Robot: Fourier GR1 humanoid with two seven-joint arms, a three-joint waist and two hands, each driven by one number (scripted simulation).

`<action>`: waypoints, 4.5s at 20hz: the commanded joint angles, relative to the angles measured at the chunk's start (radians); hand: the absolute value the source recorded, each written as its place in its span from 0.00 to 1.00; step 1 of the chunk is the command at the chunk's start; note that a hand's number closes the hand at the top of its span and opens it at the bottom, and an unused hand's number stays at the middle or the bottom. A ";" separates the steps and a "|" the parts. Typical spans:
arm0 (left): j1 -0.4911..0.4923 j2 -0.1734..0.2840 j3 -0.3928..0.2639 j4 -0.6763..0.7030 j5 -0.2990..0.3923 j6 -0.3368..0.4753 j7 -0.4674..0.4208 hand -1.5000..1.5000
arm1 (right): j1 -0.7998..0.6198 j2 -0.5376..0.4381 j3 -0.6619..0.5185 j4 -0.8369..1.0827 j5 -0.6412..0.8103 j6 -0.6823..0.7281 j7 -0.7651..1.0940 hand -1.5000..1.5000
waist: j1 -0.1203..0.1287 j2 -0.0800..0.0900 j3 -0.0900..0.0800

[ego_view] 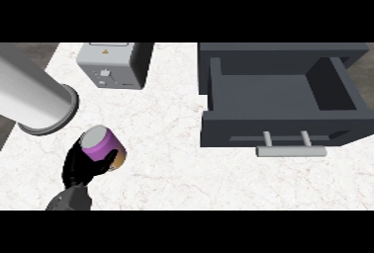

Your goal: Pick up the can, place it into the drawer and close the drawer

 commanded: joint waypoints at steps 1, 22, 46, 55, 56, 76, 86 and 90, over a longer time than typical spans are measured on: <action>-0.057 0.006 -0.006 0.021 0.017 -0.041 -0.024 1.00 | -0.009 0.013 0.055 -0.010 0.038 -0.030 -0.015 0.00 | -0.001 0.002 0.000; -0.227 -0.064 -0.263 -0.490 -0.061 0.318 0.402 1.00 | 0.009 0.012 0.040 -0.092 -0.016 -0.066 0.054 0.00 | 0.000 -0.001 0.000; -0.761 -0.078 -0.437 -0.373 -0.113 0.724 0.644 1.00 | -0.030 -0.029 0.047 0.016 0.009 -0.067 -0.001 0.00 | -0.017 0.003 0.001; -0.942 -0.078 -0.399 -0.111 -0.008 0.692 0.524 1.00 | -0.022 -0.012 0.054 -0.011 0.002 -0.075 0.020 0.00 | -0.023 0.006 0.001; -0.902 -0.078 -0.445 -0.167 -0.005 0.730 0.543 1.00 | 0.002 0.008 0.042 -0.019 0.017 -0.043 -0.007 0.00 | -0.017 0.002 0.001; -1.184 -0.078 -0.681 0.261 0.341 0.848 0.362 1.00 | -0.110 -0.023 0.114 -0.059 0.052 -0.141 0.078 0.00 | -0.064 0.017 0.002; -1.167 -0.078 -0.808 0.332 0.468 0.862 0.285 1.00 | -0.130 -0.040 0.106 -0.024 0.042 -0.121 0.076 0.00 | -0.081 0.023 0.003; -1.197 -0.078 -0.810 0.375 0.494 0.867 0.285 0.00 | -0.132 -0.049 0.093 -0.050 0.026 -0.136 0.094 0.00 | -0.069 0.020 0.002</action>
